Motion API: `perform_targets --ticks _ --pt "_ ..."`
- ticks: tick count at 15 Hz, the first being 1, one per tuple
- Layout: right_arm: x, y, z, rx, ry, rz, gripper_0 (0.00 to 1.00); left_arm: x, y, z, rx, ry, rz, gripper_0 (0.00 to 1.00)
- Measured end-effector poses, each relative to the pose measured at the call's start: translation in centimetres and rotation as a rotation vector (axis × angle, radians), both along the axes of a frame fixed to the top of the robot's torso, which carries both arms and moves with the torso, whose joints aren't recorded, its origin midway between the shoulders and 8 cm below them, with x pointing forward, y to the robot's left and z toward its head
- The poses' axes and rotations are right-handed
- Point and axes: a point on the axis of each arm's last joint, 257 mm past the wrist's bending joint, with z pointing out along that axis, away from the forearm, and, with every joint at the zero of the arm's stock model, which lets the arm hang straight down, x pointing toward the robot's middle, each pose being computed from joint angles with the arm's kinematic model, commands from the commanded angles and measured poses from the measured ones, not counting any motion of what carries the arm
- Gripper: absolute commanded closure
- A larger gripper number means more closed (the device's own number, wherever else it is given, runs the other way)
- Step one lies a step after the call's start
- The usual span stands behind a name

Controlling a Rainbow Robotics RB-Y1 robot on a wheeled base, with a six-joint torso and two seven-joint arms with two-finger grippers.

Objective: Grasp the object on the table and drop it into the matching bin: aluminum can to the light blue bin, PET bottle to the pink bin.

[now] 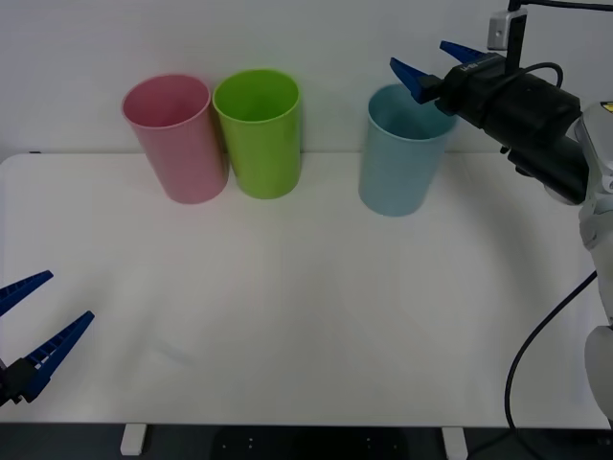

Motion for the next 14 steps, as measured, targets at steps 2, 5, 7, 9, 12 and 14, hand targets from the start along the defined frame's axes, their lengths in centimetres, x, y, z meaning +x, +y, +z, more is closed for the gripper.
perform_targets --ticks 2,5,7,9,12,14 --pt "-0.8 -0.4 -0.2 0.001 -0.011 0.0 0.0 0.0 0.0 0.0 0.0 0.0 0.0 0.0" --pt "-2.9 -1.4 -1.1 -0.011 -0.03 -0.006 0.0 0.0 0.0 0.0 0.0 0.0 0.0 0.0" --pt "-4.6 -2.2 -1.8 -0.028 -0.04 -0.01 0.0 0.0 0.0 0.0 0.0 0.0 0.0 0.0" --pt "-6.4 -2.9 -2.9 -0.041 -0.041 -0.005 0.0 0.0 0.0 0.0 0.0 0.0 0.0 0.0" --pt "-9.3 -4.3 -4.7 -0.082 -0.045 -0.01 0.0 0.0 0.0 0.0 0.0 0.0 0.0 0.0" --pt "-11.6 -5.4 -6.1 -0.121 -0.043 0.001 0.0 0.0 0.0 0.0 0.0 0.0 0.0 0.0"
